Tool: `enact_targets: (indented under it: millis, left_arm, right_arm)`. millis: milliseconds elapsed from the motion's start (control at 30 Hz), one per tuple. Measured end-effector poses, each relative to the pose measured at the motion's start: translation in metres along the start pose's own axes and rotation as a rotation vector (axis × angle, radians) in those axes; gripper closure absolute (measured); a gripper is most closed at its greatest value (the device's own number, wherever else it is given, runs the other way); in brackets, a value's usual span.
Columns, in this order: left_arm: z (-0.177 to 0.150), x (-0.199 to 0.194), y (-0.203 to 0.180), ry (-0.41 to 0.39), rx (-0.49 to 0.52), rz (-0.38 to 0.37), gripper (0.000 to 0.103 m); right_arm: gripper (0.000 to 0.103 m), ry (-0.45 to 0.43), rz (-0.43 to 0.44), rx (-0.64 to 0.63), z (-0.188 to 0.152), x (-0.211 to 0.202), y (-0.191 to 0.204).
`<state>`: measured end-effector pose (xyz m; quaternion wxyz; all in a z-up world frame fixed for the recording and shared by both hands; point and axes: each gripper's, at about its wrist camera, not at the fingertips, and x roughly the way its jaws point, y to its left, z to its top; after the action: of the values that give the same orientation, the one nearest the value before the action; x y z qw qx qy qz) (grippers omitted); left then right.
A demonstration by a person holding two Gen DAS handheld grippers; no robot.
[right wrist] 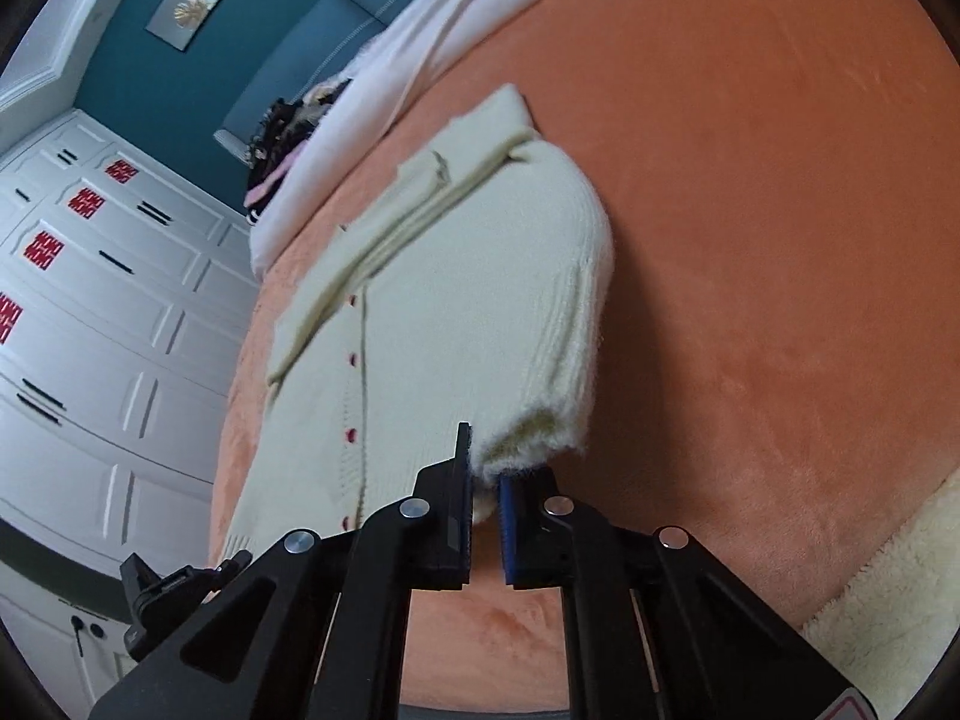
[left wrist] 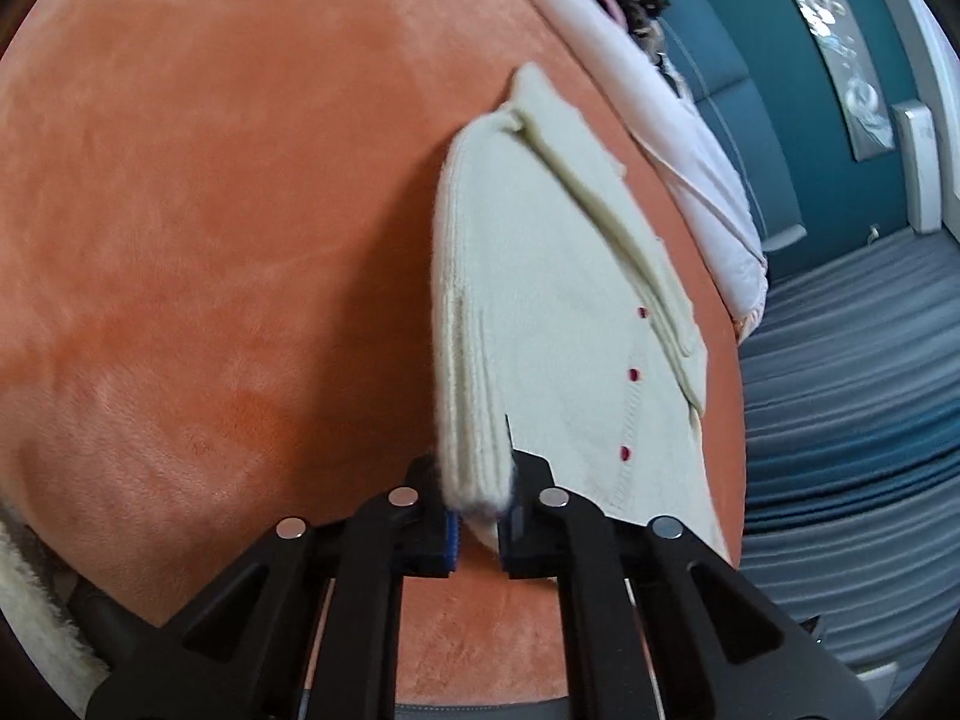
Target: Fold small clothes
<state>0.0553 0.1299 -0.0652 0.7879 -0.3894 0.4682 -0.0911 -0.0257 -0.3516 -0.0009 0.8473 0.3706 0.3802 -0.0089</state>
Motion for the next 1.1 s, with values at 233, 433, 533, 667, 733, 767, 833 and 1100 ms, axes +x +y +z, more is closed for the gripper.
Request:
enact_targets:
  millis: [233, 433, 533, 667, 733, 767, 833, 1100]
  left_arm:
    - [-0.007, -0.047, -0.008, 0.000, 0.070, -0.038, 0.097]
    - [-0.047, -0.084, 0.008, 0.134, 0.161, 0.022, 0.098]
    - [-0.074, -0.115, 0.012, 0.233, 0.240, 0.062, 0.098]
    - [-0.084, -0.164, 0.011, 0.281, 0.240, 0.067, 0.098]
    - [-0.065, -0.178, -0.004, 0.226, 0.225, 0.028, 0.098]
    - [-0.050, -0.181, -0.017, 0.181, 0.234, -0.011, 0.098]
    - [-0.015, -0.176, -0.046, 0.088, 0.287, -0.090, 0.098]
    - [0.110, -0.004, -0.097, 0.001, 0.370, 0.026, 0.096]
  right_arm:
    - [0.097, 0.039, 0.018, -0.100, -0.004, -0.038, 0.012]
    - [0.097, 0.255, -0.050, -0.275, -0.043, -0.072, 0.016]
    - [0.097, 0.419, -0.096, -0.373, -0.084, -0.099, 0.018]
    - [0.097, 0.452, -0.043, -0.322, -0.093, -0.141, 0.026]
    - [0.097, 0.347, 0.004, -0.312, -0.061, -0.153, 0.043]
    - [0.097, 0.283, 0.034, -0.311, -0.041, -0.156, 0.052]
    - [0.097, 0.139, 0.101, -0.299, 0.010, -0.149, 0.067]
    - [0.095, 0.042, 0.048, -0.138, 0.105, 0.040, 0.062]
